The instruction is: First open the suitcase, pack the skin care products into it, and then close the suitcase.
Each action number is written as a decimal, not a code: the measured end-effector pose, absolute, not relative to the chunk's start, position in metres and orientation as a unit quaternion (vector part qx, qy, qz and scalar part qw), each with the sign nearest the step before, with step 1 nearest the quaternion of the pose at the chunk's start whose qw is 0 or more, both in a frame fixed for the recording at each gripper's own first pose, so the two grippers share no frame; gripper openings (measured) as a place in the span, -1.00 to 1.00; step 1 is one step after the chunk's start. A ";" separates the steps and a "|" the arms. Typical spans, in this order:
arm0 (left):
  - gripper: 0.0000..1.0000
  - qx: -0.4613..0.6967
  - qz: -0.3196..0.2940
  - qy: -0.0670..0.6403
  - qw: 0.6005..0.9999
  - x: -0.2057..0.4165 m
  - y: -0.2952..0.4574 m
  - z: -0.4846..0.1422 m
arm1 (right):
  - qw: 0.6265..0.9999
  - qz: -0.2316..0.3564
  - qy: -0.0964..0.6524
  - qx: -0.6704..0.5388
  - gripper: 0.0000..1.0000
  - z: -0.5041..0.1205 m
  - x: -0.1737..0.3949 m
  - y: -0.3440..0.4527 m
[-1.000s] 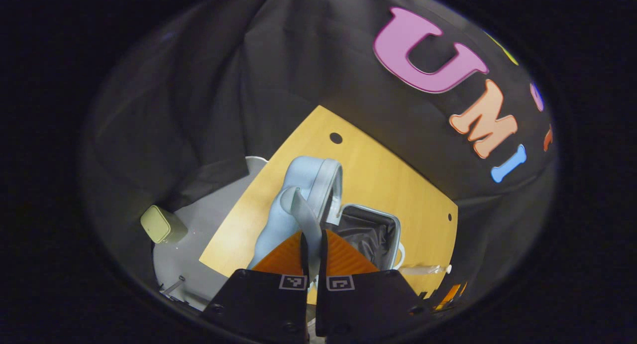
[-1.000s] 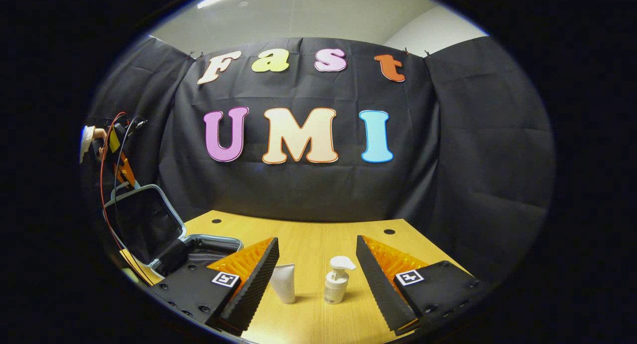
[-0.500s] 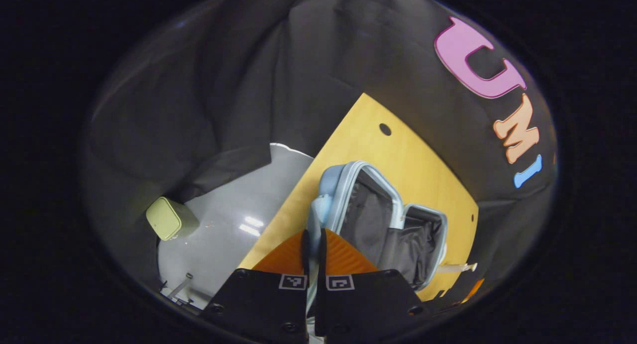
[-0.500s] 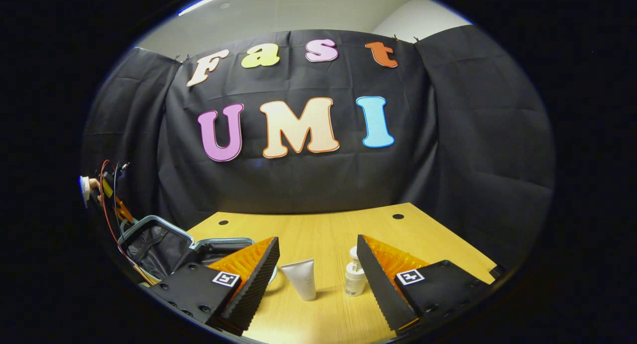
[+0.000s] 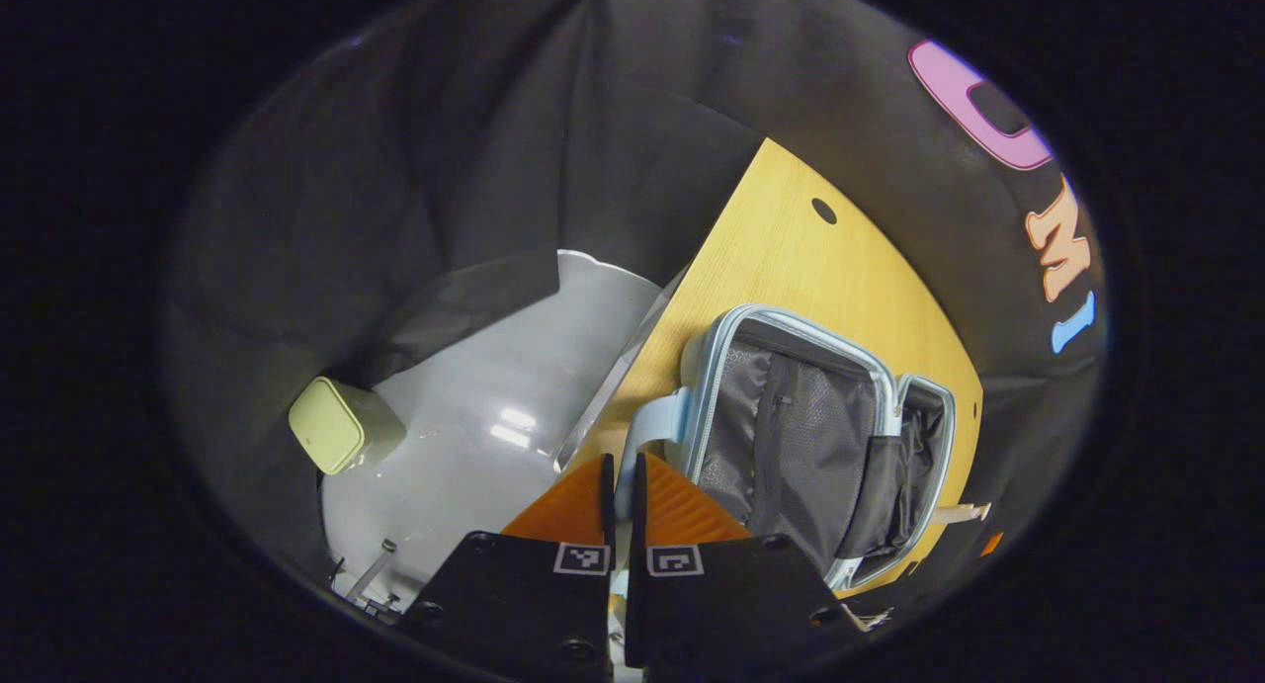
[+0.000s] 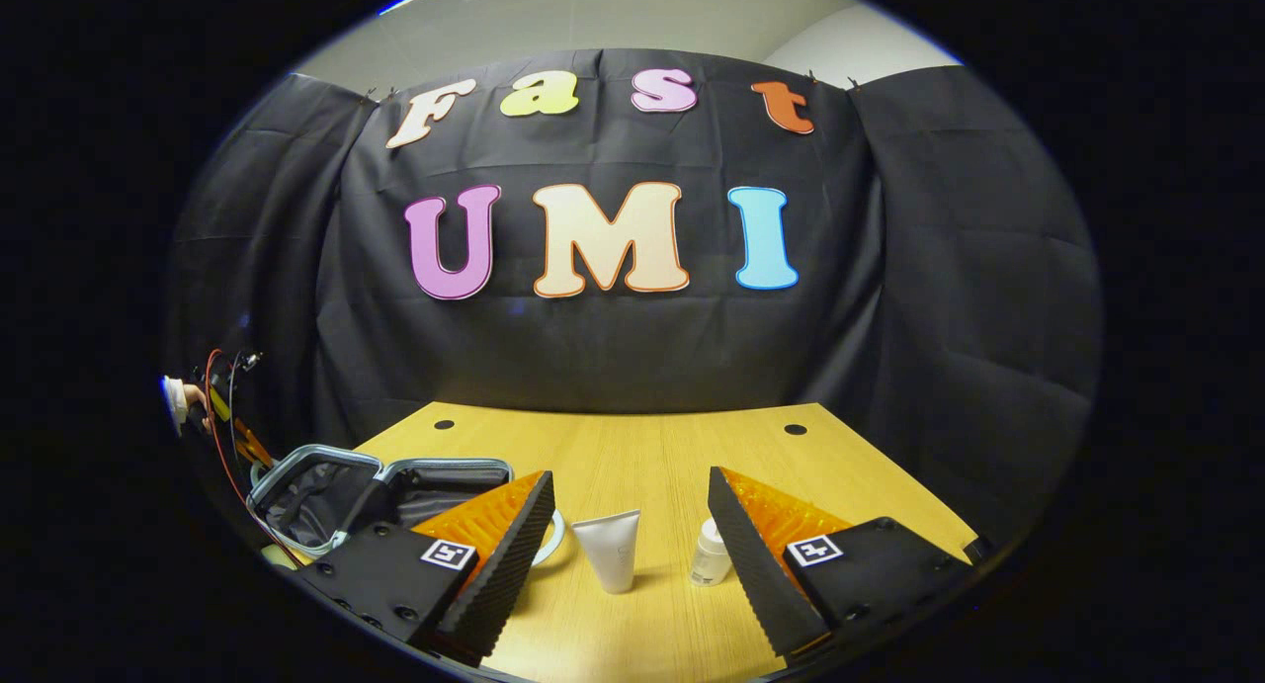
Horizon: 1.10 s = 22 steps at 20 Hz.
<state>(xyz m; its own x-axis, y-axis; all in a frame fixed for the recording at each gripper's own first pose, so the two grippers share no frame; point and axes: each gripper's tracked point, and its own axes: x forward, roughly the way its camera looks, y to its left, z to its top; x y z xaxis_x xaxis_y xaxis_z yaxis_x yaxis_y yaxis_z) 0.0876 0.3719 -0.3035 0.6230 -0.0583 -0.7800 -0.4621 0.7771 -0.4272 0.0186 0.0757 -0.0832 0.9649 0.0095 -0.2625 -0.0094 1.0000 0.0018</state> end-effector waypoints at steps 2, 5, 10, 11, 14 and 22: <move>-0.97 -0.294 0.129 0.422 0.848 0.088 0.376 -0.311 | 0.991 0.003 0.137 0.004 0.96 -0.086 0.018 0.074; -0.71 -0.276 0.137 0.426 0.851 0.086 0.379 -0.311 | 0.990 -0.004 0.139 0.009 0.96 -0.089 0.019 0.067; 0.90 -0.194 0.211 0.398 0.871 0.076 0.402 -0.285 | 0.990 -0.012 0.140 0.015 0.96 -0.095 0.025 0.052; 0.94 -0.179 0.217 0.386 0.879 0.076 0.399 -0.272 | 0.990 -0.012 0.143 0.015 0.96 -0.098 0.026 0.048; 0.93 -0.124 0.201 0.337 0.911 0.081 0.368 -0.228 | 0.988 -0.015 0.151 0.019 0.96 -0.106 0.027 0.034; 0.92 -0.052 0.072 0.188 0.978 0.101 0.150 -0.136 | 0.982 0.015 0.187 0.029 0.96 -0.136 0.032 0.001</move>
<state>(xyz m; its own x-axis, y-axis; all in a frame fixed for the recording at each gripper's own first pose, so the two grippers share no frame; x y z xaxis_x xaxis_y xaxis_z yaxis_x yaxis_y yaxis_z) 0.1009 0.1498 -0.1356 0.9193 0.1208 -0.3747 -0.1596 0.9844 -0.0741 0.0320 0.0007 -0.1362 0.9298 0.0413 -0.3657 -0.0196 0.9978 0.0629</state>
